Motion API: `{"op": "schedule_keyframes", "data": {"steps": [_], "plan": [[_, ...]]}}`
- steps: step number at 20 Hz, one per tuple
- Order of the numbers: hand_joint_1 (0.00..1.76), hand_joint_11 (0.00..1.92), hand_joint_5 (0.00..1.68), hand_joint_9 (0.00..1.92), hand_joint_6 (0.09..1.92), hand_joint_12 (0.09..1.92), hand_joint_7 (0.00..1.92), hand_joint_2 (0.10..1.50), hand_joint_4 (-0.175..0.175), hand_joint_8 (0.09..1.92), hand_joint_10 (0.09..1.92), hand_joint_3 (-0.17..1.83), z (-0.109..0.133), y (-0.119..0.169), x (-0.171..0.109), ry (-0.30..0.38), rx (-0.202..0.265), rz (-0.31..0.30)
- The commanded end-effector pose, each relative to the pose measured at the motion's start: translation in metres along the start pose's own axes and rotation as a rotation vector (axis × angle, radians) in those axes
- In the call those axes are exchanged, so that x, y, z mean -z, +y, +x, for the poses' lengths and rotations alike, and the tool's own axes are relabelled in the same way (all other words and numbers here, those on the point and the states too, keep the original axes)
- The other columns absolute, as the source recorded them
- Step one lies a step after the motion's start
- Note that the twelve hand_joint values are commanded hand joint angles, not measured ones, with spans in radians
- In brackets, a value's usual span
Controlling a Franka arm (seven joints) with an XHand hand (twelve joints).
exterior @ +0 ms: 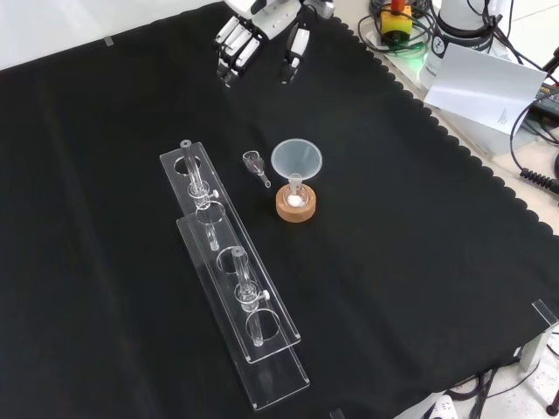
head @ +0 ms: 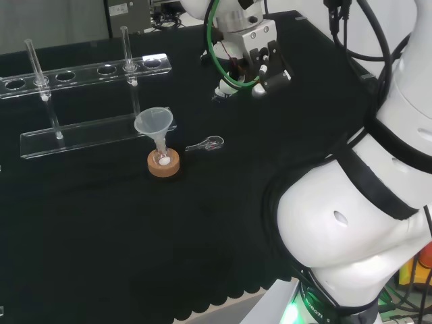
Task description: Remove the funnel from the round-bottom flask.
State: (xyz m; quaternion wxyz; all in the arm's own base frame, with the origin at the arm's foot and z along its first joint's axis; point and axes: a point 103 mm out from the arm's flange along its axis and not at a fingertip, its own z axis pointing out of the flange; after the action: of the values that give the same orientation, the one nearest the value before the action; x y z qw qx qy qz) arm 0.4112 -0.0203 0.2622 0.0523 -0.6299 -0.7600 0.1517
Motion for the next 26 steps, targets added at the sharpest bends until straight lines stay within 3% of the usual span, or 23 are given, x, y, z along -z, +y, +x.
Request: {"op": "schedule_keyframes", "data": {"steps": [1, 7, 14, 21, 26], "plan": [[0.84, 0.11, 0.21, 0.23, 0.09, 1.41, 0.06, 1.01, -0.055, 0.66, 0.74, -0.17, 0.014, -0.01, 0.006, 0.005, 0.023, -0.012], [0.81, 0.12, 0.18, 0.23, 0.09, 1.41, 0.04, 1.0, -0.056, 0.66, 0.73, -0.17, 0.044, -0.012, 0.015, -0.017, 0.088, -0.015], [0.72, 0.13, 0.05, 0.1, 0.09, 1.43, 0.0, 0.95, -0.063, 0.44, 0.76, -0.17, 0.092, -0.001, 0.018, -0.07, 0.161, 0.078], [0.67, 0.22, 0.0, 0.09, 0.09, 1.43, 0.0, 0.92, -0.124, 0.43, 0.82, -0.17, 0.112, 0.007, 0.016, -0.075, 0.188, 0.156], [0.65, 0.25, 0.01, 0.12, 0.09, 1.42, 0.0, 0.92, -0.136, 0.52, 0.84, -0.17, 0.12, 0.014, 0.009, -0.098, 0.179, 0.188]]}}
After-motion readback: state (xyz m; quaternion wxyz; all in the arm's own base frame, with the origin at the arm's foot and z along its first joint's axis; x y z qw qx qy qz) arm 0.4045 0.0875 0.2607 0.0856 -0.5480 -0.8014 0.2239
